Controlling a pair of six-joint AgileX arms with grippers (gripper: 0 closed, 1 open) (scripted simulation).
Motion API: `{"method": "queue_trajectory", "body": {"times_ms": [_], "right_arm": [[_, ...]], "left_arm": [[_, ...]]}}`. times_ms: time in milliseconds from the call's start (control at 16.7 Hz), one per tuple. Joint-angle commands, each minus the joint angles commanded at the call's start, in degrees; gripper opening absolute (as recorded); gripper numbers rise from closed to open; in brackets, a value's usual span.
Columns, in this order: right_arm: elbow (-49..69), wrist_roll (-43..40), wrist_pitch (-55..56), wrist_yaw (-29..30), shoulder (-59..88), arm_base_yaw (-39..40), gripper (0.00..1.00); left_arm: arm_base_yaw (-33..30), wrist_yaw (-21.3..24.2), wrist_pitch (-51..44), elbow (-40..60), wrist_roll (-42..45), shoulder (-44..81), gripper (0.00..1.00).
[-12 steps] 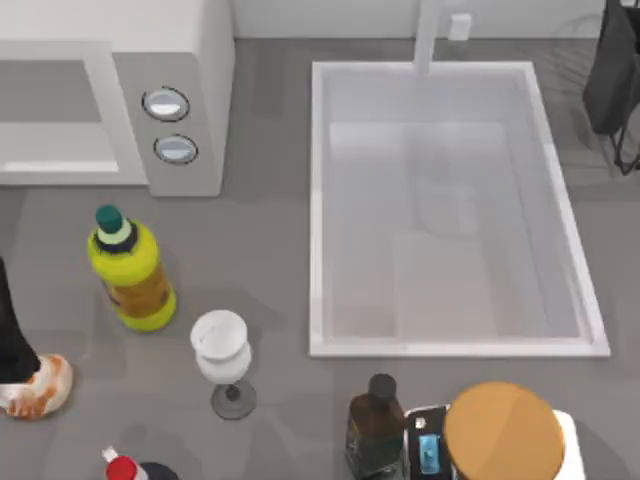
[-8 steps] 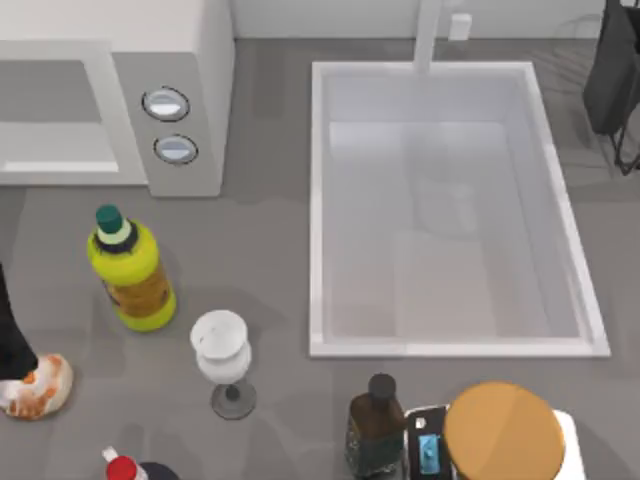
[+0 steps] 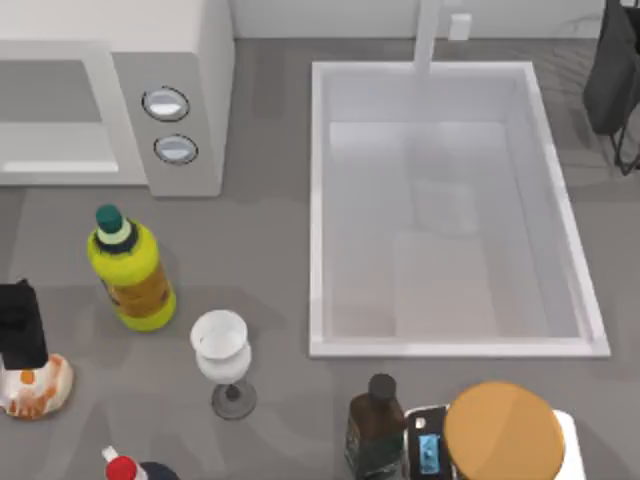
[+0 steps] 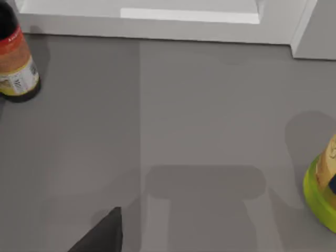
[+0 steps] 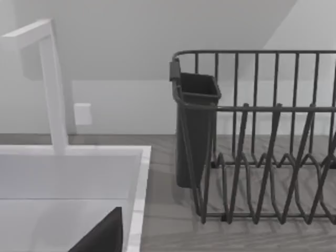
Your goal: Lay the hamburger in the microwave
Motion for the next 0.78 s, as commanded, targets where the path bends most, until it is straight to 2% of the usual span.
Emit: {"method": "queue_trajectory", "body": {"times_ms": [480, 780], "right_arm": [[0.0, 0.0, 0.0, 0.0, 0.0, 0.0, 1.0], [0.0, 0.0, 0.0, 0.0, 0.0, 0.0, 1.0]], "left_arm": [[-1.0, 0.2, -23.3, 23.0, -2.8, 40.9, 1.0], [-1.1, 0.1, -32.2, 32.0, -3.8, 55.0, 1.0]]}}
